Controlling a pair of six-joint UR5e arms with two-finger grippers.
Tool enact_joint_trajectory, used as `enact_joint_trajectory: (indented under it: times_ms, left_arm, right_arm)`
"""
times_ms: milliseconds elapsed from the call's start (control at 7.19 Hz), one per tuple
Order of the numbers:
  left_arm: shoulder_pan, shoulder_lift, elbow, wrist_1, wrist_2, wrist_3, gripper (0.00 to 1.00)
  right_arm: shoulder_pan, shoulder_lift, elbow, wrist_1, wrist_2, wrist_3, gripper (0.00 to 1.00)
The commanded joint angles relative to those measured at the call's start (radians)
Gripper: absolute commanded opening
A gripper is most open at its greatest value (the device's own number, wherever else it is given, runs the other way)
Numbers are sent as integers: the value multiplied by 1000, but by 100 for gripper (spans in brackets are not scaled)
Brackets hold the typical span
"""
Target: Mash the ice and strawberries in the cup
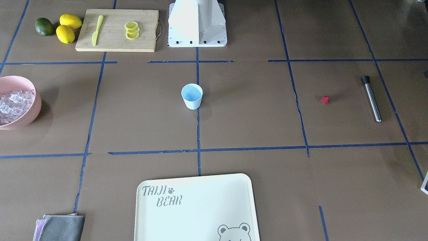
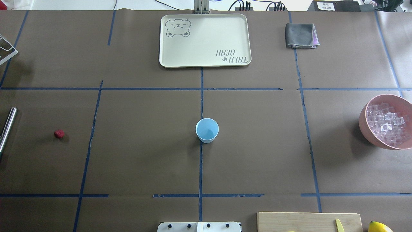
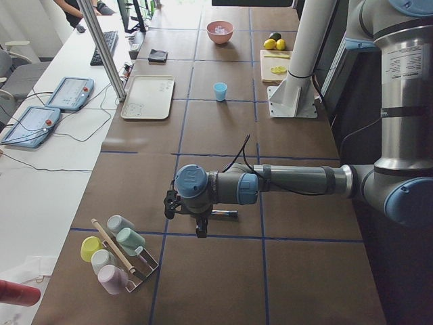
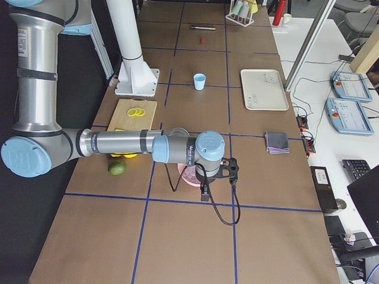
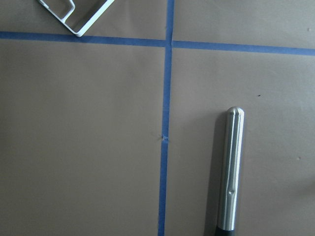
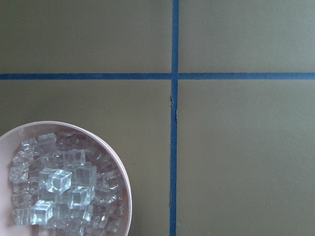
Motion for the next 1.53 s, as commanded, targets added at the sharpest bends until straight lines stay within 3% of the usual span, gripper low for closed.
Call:
enact_joint_trajectory:
  times_ms: [0,139,278,696,835,1113,1392]
  left_arm:
    - [2,-4,1,0,-17,-6,100]
    - [2,-16,1,0,-23,-7,100]
    - [3,-20,1,-2,-28,-9,100]
    - [3,-26,-2,-3,-28,-9,100]
    - [3,-26,-2,-3,-26,-7,100]
    - [3,-26,-5,-5,-28,-9,100]
    - [3,-26,-13,-5,-28,-9,100]
  right_arm:
    - [-1,31,24,-2,0,-1,100]
    - [-4,32,21,0,6,0,100]
    - [-21,32,78,3,7,3,100]
    - [-214,34,215,20,-3,349,100]
    - [-268,16,214,96,-56,474,100]
    - [-352,-81,196,383,-81,674,99]
    - [-412,-112,157,455,-92,749,98]
